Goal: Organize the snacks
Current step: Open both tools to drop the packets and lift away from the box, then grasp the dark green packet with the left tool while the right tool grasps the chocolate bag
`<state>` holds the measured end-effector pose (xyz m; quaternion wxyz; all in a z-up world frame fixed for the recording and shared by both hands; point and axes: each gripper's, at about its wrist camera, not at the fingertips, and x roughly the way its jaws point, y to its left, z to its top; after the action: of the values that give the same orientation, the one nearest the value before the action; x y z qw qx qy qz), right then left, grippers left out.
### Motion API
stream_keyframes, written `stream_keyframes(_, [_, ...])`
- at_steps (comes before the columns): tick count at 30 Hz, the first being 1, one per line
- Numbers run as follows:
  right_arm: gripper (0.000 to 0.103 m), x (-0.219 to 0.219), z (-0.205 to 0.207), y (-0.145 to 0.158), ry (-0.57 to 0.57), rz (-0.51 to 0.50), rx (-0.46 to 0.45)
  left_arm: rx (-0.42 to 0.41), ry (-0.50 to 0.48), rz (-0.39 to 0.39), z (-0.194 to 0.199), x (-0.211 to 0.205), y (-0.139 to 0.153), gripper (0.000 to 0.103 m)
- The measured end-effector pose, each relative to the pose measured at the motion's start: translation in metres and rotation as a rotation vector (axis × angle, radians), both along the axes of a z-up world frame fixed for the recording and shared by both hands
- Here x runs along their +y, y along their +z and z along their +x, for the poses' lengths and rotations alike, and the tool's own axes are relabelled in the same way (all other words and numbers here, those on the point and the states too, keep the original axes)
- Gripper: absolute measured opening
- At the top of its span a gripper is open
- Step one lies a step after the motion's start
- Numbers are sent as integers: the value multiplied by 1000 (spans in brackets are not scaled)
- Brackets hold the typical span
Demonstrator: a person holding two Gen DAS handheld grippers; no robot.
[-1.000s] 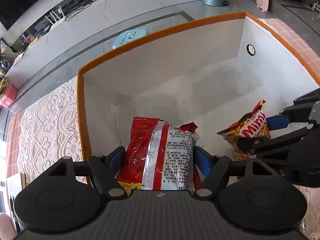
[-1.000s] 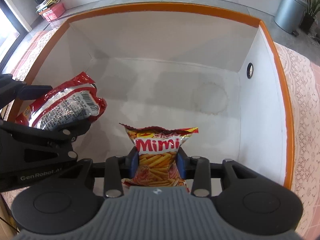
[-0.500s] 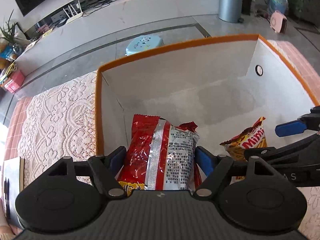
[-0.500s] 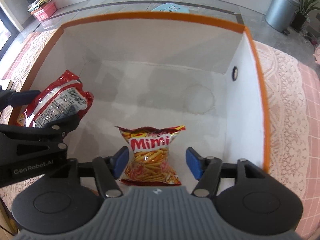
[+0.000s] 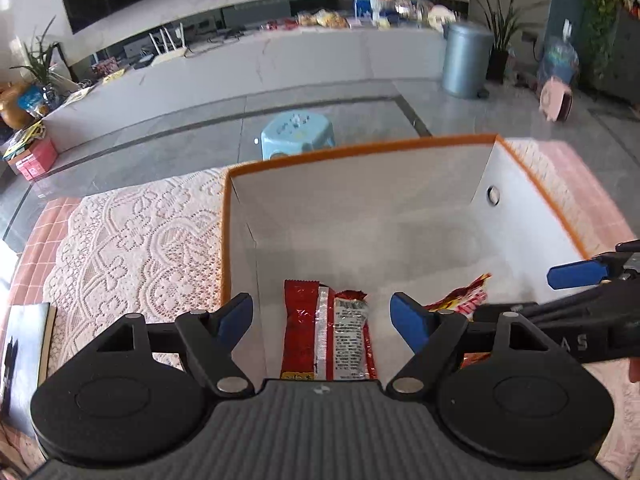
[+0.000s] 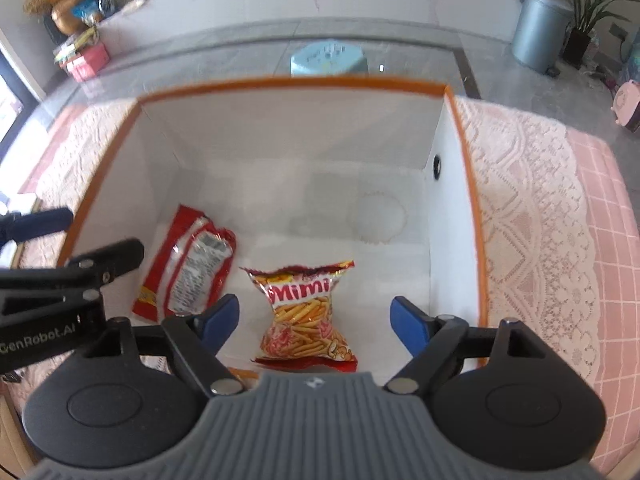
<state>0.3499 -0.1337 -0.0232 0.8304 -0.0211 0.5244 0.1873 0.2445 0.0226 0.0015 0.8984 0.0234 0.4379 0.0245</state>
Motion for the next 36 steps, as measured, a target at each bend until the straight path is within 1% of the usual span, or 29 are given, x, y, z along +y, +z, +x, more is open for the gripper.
stream_keyframes(2, [85,-5,-8,9,-16,23,-47,-41,9,-21,-12,0,8,91])
stream_keyframes(4, [86,-8,-17,20,-29,46,-97,-67,13,-37,-25,-1,15,91])
stream_keyframes(6, [86,-10,-25,28,-35,54,-128,-88,20,-42,-37,-1,23,91])
stream_keyframes(10, [87,-16,-47,46,-39,36,-193,-158,61,-3,-67,-1,40,91])
stream_keyframes(11, [87,-18,-54,51,-46,25,-221,-170,62,-7,-74,-1,43,91])
stream_keyframes(14, [87,-26,-78,63,-59,14,-301,-188,57,-37,-94,0,52,91])
stream_keyframes(19, [87,-40,-128,72,-81,44,-412,-209,14,-62,-130,-3,57,91])
stream_keyframes(21, [87,-46,-150,72,-108,50,-446,-209,-9,-86,-143,-4,54,91])
stream_keyframes(24, [87,-56,-185,68,-144,86,-485,-211,-32,-119,-162,-4,48,91])
stream_keyframes(27, [87,-64,-213,56,-180,105,-505,-215,-28,-137,-178,-3,38,90])
stream_keyframes(29, [87,-71,-228,46,-226,112,-517,-220,-11,-149,-186,-1,30,86])
stream_keyframes(30, [87,-74,-234,41,-248,117,-517,-223,-6,-153,-191,0,26,86])
stream_keyframes(33, [87,-82,-248,26,-265,138,-501,-209,1,-169,-198,6,12,82])
stream_keyframes(36, [87,-82,-260,9,-242,134,-491,-178,3,-182,-204,13,-2,79])
